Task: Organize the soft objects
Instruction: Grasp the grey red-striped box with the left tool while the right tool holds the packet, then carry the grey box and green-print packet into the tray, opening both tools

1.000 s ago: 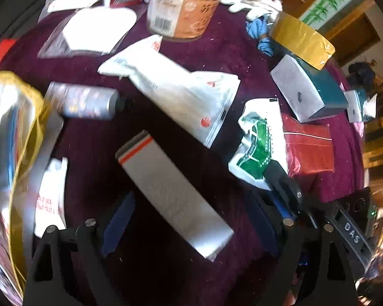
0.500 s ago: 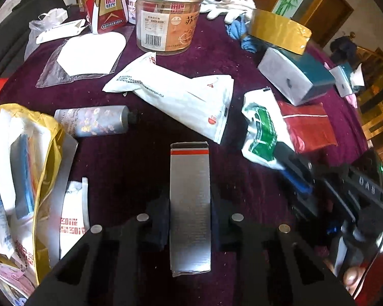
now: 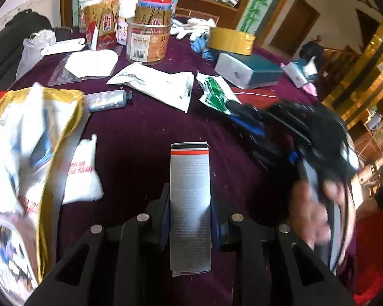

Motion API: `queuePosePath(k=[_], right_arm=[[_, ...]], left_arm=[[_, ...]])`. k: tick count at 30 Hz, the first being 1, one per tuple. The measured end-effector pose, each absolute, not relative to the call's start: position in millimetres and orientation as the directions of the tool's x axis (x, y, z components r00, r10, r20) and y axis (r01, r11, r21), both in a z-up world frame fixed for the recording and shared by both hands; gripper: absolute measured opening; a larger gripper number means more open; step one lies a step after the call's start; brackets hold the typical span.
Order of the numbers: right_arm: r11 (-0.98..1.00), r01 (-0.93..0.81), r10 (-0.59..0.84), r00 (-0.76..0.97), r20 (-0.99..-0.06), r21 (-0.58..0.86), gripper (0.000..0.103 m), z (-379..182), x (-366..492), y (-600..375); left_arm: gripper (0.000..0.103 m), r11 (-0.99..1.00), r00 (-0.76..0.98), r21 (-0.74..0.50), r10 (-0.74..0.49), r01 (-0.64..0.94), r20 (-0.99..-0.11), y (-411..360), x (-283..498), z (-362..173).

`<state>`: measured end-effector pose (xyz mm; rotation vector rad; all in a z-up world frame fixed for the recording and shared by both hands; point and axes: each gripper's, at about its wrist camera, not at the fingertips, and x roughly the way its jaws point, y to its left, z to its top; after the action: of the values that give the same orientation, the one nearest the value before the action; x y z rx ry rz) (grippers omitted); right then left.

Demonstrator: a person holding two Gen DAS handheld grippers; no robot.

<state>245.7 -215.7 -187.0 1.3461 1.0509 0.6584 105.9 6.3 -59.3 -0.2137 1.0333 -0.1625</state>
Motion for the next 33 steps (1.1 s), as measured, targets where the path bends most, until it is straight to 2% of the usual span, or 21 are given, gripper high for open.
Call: queuePosePath(k=[13, 21, 27, 33], right_arm=[[0.192, 0.138, 0.881, 0.413, -0.233, 0.972, 0.011, -172.4, 240.3, -203.9], [0.241, 0.020, 0.909, 0.344, -0.233, 0.970, 0.010, -138.3, 212.7, -157.4], [0.242, -0.051, 0.946, 0.232, -0.224, 0.969, 0.010, -117.2, 188.8, -86.0], [0.301, -0.134, 0.949, 0.139, -0.283, 0.944, 0.010, -95.2, 175.2, -14.3]], left_arm=[[0.026, 0.921, 0.583, -0.382, -0.352, 0.077, -0.732, 67.9, 24.0, -32.5], [0.026, 0.911, 0.668, -0.409, -0.279, -0.041, -0.689, 148.1, 5.1, -19.8], [0.026, 0.892, 0.693, -0.431, -0.226, -0.134, -0.684, 202.4, 10.5, -21.4], [0.026, 0.883, 0.680, -0.438, -0.219, -0.167, -0.700, 227.0, 34.8, -28.9]])
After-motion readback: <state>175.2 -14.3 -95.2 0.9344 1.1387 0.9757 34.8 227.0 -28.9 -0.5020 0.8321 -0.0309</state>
